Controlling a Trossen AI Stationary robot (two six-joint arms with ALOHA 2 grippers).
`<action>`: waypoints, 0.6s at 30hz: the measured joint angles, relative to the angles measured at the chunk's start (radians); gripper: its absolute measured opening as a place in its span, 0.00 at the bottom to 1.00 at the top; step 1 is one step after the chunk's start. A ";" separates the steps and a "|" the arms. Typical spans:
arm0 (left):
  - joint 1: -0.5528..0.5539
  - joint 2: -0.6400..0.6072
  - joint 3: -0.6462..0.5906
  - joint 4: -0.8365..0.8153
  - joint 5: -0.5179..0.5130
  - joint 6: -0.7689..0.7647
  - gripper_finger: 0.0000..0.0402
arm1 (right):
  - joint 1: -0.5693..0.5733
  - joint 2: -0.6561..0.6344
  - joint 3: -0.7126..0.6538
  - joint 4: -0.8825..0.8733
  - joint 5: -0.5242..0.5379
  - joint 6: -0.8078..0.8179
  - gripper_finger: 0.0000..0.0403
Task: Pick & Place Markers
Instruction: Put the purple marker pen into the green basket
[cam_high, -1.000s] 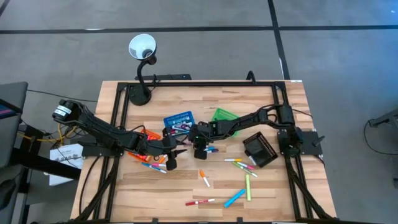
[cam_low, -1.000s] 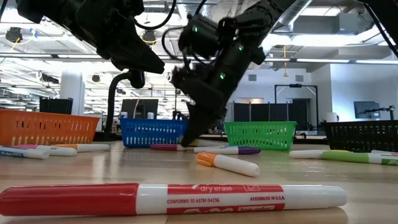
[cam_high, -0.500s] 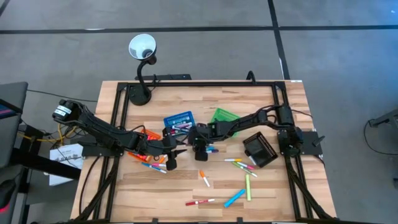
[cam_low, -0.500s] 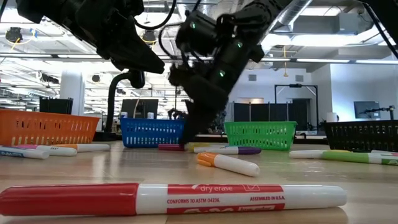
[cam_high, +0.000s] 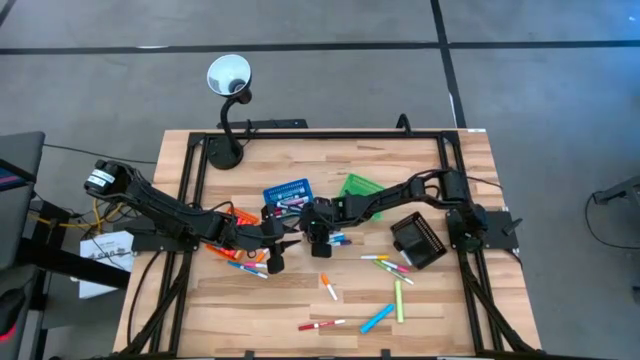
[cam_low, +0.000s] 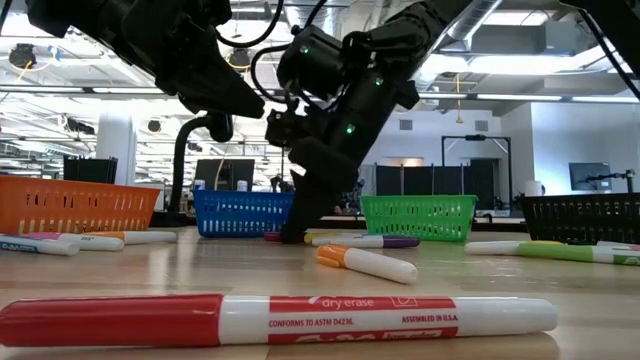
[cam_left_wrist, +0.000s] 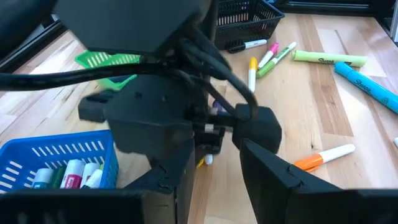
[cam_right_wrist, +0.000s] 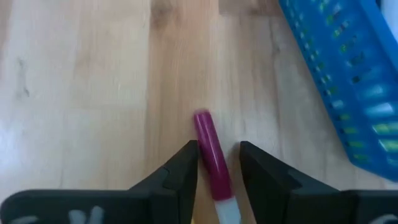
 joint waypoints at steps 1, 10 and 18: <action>0.000 0.000 0.000 0.000 0.000 0.000 0.31 | -0.002 0.006 0.001 0.002 0.002 -0.001 0.26; 0.000 0.000 0.000 0.000 0.000 0.000 0.31 | 0.008 0.008 0.002 -0.008 0.014 -0.046 0.05; 0.000 0.000 0.000 0.000 0.000 0.000 0.31 | 0.024 -0.098 -0.005 -0.116 0.025 0.011 0.11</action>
